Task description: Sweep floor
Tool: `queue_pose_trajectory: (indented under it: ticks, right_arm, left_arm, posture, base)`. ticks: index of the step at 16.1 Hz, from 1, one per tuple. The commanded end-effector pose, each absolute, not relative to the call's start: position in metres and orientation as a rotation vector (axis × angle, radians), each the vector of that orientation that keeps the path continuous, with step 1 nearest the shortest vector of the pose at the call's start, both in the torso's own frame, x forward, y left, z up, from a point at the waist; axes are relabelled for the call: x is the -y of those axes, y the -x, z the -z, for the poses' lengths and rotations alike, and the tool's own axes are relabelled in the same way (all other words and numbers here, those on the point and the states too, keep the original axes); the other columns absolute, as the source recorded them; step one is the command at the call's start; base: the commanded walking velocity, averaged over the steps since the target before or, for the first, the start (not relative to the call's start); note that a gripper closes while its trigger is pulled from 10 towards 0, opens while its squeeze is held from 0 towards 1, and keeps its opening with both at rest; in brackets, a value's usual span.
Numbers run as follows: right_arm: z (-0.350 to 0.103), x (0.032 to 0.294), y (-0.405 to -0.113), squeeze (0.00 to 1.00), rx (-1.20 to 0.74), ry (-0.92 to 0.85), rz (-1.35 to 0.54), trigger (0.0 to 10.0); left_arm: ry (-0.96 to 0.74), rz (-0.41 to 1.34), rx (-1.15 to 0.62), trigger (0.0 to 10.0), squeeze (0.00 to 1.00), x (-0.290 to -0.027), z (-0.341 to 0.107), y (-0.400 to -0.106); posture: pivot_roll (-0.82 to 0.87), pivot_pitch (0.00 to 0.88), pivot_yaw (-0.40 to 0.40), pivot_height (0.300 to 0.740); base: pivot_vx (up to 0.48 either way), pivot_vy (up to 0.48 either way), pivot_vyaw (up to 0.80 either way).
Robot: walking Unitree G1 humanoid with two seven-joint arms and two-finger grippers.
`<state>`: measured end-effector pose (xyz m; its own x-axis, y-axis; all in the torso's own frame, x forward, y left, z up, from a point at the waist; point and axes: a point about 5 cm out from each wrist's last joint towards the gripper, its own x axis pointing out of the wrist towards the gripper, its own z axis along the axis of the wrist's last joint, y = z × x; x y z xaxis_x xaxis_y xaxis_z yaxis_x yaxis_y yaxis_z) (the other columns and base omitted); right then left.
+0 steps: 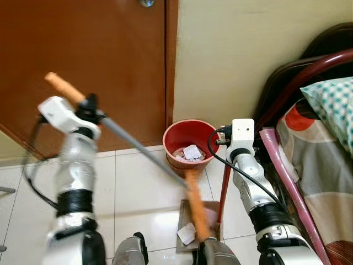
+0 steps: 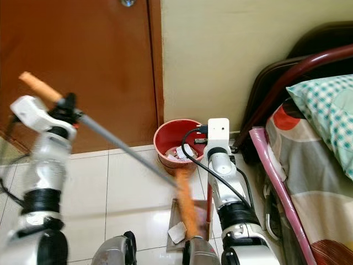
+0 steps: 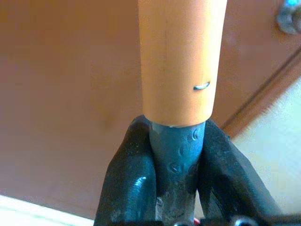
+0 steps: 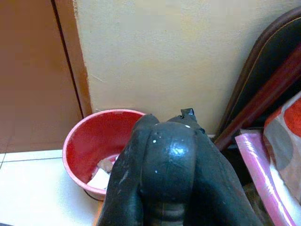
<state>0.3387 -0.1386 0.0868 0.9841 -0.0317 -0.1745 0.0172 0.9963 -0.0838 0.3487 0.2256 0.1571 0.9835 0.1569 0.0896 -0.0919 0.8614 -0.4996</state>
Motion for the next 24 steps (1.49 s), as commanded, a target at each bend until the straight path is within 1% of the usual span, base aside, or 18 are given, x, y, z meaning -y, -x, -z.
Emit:
queue_pose_trajectory:
  ticks: [1, 3, 7, 8, 9, 10, 11, 12, 13, 14, 15, 17, 18, 19, 20, 23, 24]
  right_arm:
    - [-0.078, 0.138, -0.336, 0.0, -0.225, 0.064, 0.017, 10.0]
    - [-0.077, 0.138, -0.337, 0.0, -0.225, 0.063, 0.013, 10.0]
    - [-0.077, 0.138, -0.337, 0.0, -0.223, 0.062, 0.008, 10.0]
    - [-0.077, 0.138, -0.337, 0.0, -0.223, 0.062, 0.008, 10.0]
    - [-0.077, 0.138, -0.337, 0.0, -0.221, 0.06, 0.005, 10.0]
    - [-0.078, 0.138, -0.337, 0.0, -0.217, 0.055, 0.005, 10.0]
    - [-0.081, 0.138, -0.336, 0.0, -0.188, 0.026, -0.002, 10.0]
    - [-0.083, 0.137, -0.336, 0.0, -0.175, 0.012, -0.006, 10.0]
    - [-0.085, 0.139, -0.335, 0.0, -0.15, -0.02, -0.006, 10.0]
    - [-0.086, 0.14, -0.335, 0.0, -0.146, -0.027, -0.005, 10.0]
    - [-0.087, 0.14, -0.335, 0.0, -0.137, -0.029, -0.003, 10.0]
    - [-0.088, 0.14, -0.336, 0.0, -0.125, -0.038, 0.0, 10.0]
    - [-0.088, 0.14, -0.336, 0.0, -0.125, -0.047, 0.003, 10.0]
    - [-0.089, 0.14, -0.336, 0.0, -0.122, -0.054, 0.005, 10.0]
    - [-0.089, 0.14, -0.336, 0.0, -0.122, -0.055, 0.005, 10.0]
    - [-0.089, 0.14, -0.336, 0.0, -0.118, -0.059, 0.009, 10.0]
    - [-0.091, 0.142, -0.337, 0.0, -0.106, -0.058, 0.013, 10.0]
  left_arm:
    - [0.527, -0.124, 0.233, 10.0, 0.0, -0.233, -0.182, -0.352]
    - [0.467, -0.095, 0.244, 10.0, 0.0, -0.239, -0.188, -0.351]
    - [0.318, -0.005, 0.232, 10.0, 0.0, -0.24, -0.185, -0.344]
    - [0.302, 0.004, 0.229, 10.0, 0.0, -0.24, -0.184, -0.343]
    - [0.203, 0.03, 0.217, 10.0, 0.0, -0.24, -0.18, -0.338]
    - [0.172, 0.043, 0.205, 10.0, 0.0, -0.24, -0.177, -0.335]
    - [0.092, 0.092, 0.17, 10.0, 0.0, -0.235, -0.166, -0.327]
    - [0.077, 0.111, 0.16, 10.0, 0.0, -0.233, -0.162, -0.324]
    - [0.093, 0.156, 0.107, 10.0, 0.0, -0.22, -0.146, -0.315]
    - [0.105, 0.162, 0.092, 10.0, 0.0, -0.215, -0.141, -0.313]
    - [0.149, 0.167, 0.07, 10.0, 0.0, -0.202, -0.132, -0.309]
    - [0.197, 0.18, 0.064, 10.0, 0.0, -0.185, -0.13, -0.308]
    - [0.238, 0.198, 0.069, 10.0, 0.0, -0.174, -0.133, -0.309]
    - [0.296, 0.173, 0.055, 10.0, 0.0, -0.167, -0.134, -0.312]
    - [0.324, 0.157, 0.049, 10.0, 0.0, -0.166, -0.135, -0.312]
    - [0.291, 0.119, 0.035, 10.0, 0.0, -0.172, -0.132, -0.312]
    - [0.257, 0.087, 0.027, 10.0, 0.0, -0.179, -0.13, -0.311]
  posture:
    - [0.05, 0.152, -0.022, 0.74]
    - [0.05, 0.152, -0.022, 0.74]
    - [0.06, 0.154, -0.02, 0.74]
    - [0.06, 0.154, -0.02, 0.74]
    - [0.06, 0.159, -0.022, 0.74]
    - [0.06, 0.159, -0.022, 0.74]
    - [0.06, 0.16, -0.023, 0.74]
    - [0.06, 0.16, -0.023, 0.74]
    - [0.06, 0.167, -0.024, 0.74]
    - [0.06, 0.169, -0.024, 0.74]
    - [0.06, 0.169, -0.023, 0.74]
    - [0.05, 0.167, -0.022, 0.74]
    - [0.06, 0.165, -0.02, 0.74]
    - [0.06, 0.165, -0.018, 0.74]
    - [0.06, 0.164, -0.016, 0.74]
    - [0.06, 0.167, -0.013, 0.74]
    - [0.05, 0.177, -0.013, 0.74]
  base:
    - [0.0, 0.0, 0.0]
    - [0.0, 0.0, 0.0]
    - [0.0, 0.0, 0.0]
    - [0.0, 0.0, 0.0]
    - [0.0, 0.0, 0.0]
    - [0.0, 0.0, 0.0]
    - [0.0, 0.0, 0.0]
    - [0.0, 0.0, 0.0]
    - [0.0, 0.0, 0.0]
    - [0.0, 0.0, 0.0]
    - [0.0, 0.0, 0.0]
    - [0.0, 0.0, 0.0]
    - [0.0, 0.0, 0.0]
    - [0.0, 0.0, 0.0]
    - [0.0, 0.0, 0.0]
    - [0.0, 0.0, 0.0]
    - [0.0, 0.0, 0.0]
